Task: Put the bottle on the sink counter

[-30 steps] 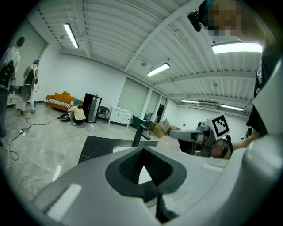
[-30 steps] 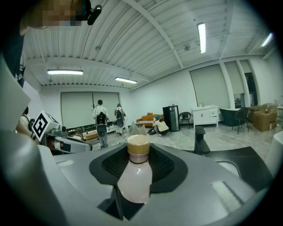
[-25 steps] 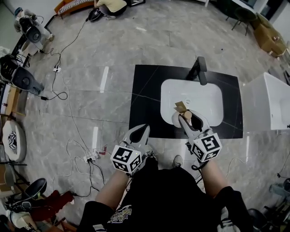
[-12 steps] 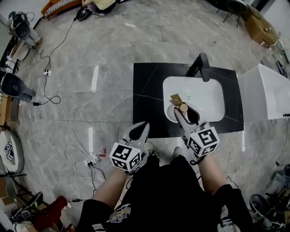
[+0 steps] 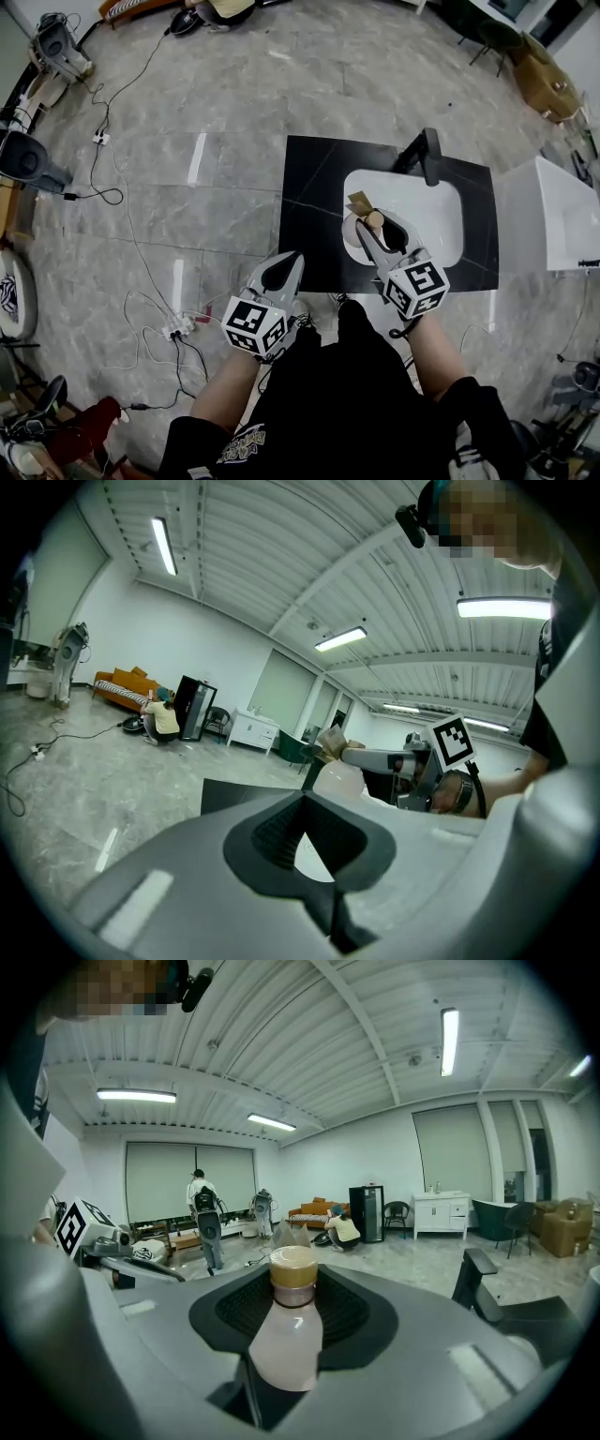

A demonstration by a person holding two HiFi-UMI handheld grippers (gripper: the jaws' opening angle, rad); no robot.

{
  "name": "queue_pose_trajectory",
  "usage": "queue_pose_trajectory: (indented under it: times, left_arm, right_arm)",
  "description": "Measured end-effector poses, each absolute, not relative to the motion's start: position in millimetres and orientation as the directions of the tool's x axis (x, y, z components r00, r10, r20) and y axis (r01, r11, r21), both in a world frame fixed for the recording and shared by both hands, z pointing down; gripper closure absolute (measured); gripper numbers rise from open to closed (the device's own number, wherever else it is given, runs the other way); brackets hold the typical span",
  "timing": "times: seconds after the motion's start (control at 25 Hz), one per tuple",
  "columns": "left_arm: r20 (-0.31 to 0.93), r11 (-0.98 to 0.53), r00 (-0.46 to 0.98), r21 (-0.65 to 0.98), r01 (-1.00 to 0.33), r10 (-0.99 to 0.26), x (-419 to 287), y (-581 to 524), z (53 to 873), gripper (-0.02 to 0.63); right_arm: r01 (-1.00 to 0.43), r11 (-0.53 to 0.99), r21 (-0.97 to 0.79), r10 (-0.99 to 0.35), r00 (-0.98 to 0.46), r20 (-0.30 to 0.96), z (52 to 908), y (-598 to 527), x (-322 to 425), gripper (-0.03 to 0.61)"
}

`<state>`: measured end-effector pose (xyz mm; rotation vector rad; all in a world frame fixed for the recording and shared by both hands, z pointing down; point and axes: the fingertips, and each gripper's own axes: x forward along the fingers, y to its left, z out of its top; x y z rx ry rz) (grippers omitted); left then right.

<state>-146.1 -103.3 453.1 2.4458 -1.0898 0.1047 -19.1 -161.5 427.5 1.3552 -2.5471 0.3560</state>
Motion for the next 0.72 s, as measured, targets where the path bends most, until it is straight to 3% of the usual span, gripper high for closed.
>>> queue_pose_trajectory:
  times: [0.72]
  left_arm:
    - [0.283,-0.454,0.561,0.365,-0.813,-0.777,-140,-120,460,0.614]
  right_arm:
    - [-0.736,0.668,-0.111,-0.679,-0.664,0.313,457,-233,-21,0.413]
